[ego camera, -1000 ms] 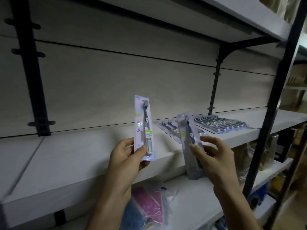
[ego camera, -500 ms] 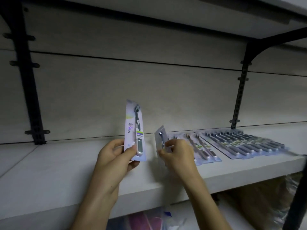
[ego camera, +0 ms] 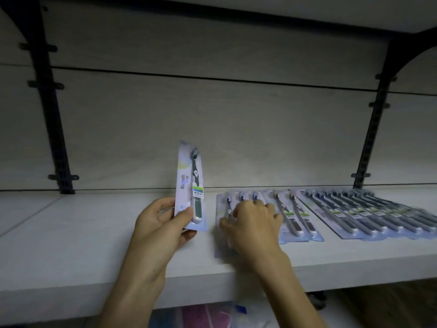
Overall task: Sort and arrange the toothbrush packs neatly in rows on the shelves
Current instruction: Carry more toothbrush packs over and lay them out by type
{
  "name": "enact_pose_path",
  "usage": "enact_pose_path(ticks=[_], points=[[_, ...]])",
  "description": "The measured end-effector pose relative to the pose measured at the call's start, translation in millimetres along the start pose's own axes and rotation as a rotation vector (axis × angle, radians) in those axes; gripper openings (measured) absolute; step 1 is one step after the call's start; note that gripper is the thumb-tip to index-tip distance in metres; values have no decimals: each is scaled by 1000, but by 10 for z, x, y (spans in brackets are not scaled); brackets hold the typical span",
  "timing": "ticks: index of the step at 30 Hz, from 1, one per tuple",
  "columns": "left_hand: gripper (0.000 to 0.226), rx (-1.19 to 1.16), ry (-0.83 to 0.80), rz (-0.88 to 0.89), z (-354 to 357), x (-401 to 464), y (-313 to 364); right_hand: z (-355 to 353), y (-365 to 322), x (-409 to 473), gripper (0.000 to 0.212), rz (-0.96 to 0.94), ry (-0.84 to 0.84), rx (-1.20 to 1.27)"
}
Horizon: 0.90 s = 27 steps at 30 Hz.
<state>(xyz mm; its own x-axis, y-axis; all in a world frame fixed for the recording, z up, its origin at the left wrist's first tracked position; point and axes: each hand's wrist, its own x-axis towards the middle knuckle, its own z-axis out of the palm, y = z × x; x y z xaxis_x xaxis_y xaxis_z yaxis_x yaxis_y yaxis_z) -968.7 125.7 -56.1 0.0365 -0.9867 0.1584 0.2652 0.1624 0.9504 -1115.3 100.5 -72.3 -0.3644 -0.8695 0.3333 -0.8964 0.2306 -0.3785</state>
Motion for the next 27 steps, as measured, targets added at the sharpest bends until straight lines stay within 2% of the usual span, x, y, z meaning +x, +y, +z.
enact_pose_path(ticks=[6,10,18,27], points=[[13,6,-19,-4,-44,82,49,5,60,53,26,24,28,-35],[11,2,-55,-12,-101,110,66,-12,82,83,33,21,60,-55],[10,-7,-142,-29,-166,135,-24,-85,291,-32,37,-67,336,131],[15,-49,-190,-63,171,30,-111,-257,686,-145,29,-77,431,139]])
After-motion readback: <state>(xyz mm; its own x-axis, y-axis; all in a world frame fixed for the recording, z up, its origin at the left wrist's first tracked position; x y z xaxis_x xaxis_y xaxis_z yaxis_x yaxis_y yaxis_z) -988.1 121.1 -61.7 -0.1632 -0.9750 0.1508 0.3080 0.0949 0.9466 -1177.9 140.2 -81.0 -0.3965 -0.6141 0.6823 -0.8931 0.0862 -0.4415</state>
